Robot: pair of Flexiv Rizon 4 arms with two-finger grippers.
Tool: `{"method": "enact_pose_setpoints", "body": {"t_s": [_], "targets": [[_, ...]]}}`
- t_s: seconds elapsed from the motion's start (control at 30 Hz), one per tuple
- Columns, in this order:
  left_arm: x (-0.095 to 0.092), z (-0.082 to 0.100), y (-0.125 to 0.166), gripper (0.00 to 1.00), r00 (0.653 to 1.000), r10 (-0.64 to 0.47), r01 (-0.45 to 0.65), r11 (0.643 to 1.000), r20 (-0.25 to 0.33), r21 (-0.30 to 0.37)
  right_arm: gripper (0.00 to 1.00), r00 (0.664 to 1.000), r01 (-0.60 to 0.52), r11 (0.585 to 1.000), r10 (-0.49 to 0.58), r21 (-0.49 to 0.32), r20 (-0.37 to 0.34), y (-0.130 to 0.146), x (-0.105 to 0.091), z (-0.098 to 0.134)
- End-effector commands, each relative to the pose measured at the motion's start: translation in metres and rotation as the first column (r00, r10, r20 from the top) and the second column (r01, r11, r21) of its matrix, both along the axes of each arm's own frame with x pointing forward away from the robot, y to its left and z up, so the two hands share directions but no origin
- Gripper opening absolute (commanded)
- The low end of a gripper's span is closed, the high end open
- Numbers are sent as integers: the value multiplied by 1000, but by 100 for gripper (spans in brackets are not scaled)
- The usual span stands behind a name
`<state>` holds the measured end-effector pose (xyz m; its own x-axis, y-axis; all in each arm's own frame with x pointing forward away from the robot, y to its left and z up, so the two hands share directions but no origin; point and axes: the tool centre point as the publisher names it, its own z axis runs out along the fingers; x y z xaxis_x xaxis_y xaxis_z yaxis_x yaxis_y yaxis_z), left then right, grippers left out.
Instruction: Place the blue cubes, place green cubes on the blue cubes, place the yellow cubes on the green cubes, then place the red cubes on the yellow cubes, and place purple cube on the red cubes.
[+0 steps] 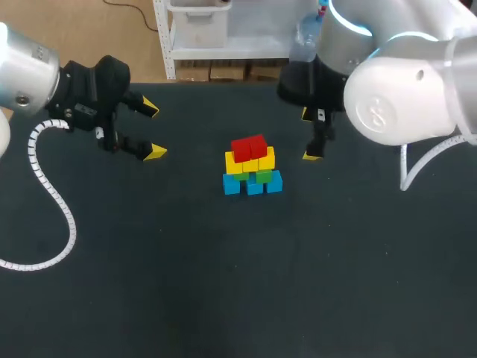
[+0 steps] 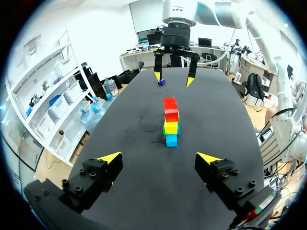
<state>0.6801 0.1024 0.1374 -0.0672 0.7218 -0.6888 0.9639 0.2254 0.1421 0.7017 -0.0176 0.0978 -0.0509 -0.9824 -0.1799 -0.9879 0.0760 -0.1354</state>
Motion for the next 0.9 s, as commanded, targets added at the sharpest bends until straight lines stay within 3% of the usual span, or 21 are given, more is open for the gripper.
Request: {"method": "enact_pose_setpoints", "body": {"t_s": [0.03, 0.13, 0.27, 0.43, 0.6, 0.73, 0.83, 0.9], "targets": [[-1, -1, 1, 100, 1000, -3, 3, 1000, 6, -7, 100, 1000, 27, 999, -27, -16, 9, -7, 3, -1], [-1, -1, 1, 100, 1000, -3, 3, 1000, 6, -7, 100, 980, 196, 980, -196, -15, 17, -54, 28, 7], [-1, -1, 1, 100, 1000, -3, 3, 1000, 6, -7, 100, 906, 419, 908, -415, -32, 82, -131, 51, 27], [-1, -1, 1, 100, 1000, -3, 3, 1000, 6, -7, 100, 847, 528, 849, -522, -36, 97, -191, 59, 39], [-1, -1, 1, 100, 1000, -3, 3, 1000, 6, -7, 100, 795, 607, 785, -601, -121, 88, -246, 66, 29], [-1, -1, 1, 100, 1000, -3, 3, 1000, 6, -7, 100, 862, 508, 857, -505, -84, 48, -265, 79, 22], [-1, -1, 1, 100, 1000, -3, 3, 1000, 6, -7, 100, 932, 362, 930, -362, -64, 17, -271, 92, 16], [-1, -1, 1, 100, 1000, -3, 3, 1000, 6, -7, 100, 961, 275, 959, -276, -70, -11, -271, 100, 11]]}}
